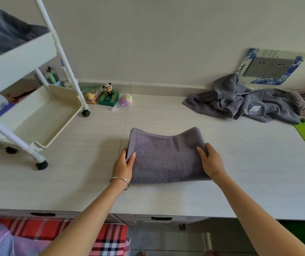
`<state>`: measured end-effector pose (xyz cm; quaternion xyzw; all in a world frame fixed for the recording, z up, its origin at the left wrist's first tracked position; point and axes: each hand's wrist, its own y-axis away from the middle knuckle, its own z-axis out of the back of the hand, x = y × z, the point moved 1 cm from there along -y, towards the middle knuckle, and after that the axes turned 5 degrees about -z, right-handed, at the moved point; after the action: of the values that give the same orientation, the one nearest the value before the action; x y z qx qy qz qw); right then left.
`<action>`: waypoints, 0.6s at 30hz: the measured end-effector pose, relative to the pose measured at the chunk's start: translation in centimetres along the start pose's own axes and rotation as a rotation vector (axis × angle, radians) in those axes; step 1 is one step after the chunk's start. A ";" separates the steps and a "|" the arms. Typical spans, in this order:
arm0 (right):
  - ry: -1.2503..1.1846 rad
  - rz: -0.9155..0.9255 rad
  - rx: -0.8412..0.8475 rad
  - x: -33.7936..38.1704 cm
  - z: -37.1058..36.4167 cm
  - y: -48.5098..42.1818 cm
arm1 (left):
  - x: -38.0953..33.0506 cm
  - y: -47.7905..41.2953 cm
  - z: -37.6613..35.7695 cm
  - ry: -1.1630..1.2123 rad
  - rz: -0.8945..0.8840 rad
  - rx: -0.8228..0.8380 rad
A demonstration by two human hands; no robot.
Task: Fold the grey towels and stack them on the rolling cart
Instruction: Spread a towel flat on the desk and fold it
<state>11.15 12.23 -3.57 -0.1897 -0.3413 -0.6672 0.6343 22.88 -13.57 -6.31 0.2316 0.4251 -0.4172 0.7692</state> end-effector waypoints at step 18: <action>0.475 0.412 0.058 1.6 -8.2 1.6 | -2.4 -1.4 -6.7 -0.781 -0.261 0.379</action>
<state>13.95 5.43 -7.83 -0.0754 -0.1570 -0.5401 0.8234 17.94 -8.51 -7.88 0.1382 0.0448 -0.6374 0.7567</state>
